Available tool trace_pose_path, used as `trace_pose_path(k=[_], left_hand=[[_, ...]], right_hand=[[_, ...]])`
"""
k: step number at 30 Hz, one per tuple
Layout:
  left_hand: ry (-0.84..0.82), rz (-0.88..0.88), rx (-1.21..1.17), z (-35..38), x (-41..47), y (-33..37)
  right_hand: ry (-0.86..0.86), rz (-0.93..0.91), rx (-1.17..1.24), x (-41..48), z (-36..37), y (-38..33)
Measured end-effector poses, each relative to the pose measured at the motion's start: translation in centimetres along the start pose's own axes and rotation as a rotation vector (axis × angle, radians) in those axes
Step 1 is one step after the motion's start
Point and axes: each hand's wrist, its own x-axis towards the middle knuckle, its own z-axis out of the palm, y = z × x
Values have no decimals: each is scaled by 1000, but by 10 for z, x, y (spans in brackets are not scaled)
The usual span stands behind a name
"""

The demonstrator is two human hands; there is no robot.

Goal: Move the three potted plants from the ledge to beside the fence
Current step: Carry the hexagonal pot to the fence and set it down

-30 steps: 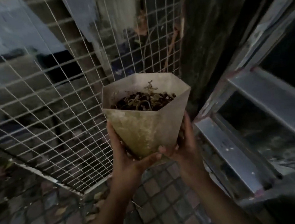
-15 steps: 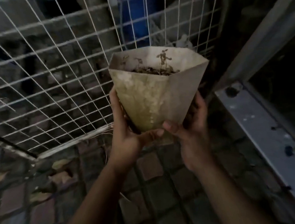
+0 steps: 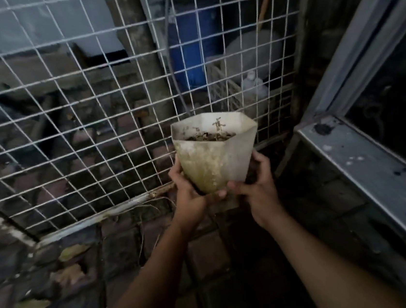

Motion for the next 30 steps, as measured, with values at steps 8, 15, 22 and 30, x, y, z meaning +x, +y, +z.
trace_pose_path(k=[8,15,22,30], left_hand=[[-6,-51,94,-8,7,-50],[-19,-91,185,-19,8,-75],[18,-29,234,-24,-4,-87],[56,-126,-114,-33,-8,-45]], right_hand=[[1,52,-102,0,-18,32],[60,127,-37,-12,-15,48],[-2,162,-29,-14,0,38],[-4,174,-57,-11,1,30]])
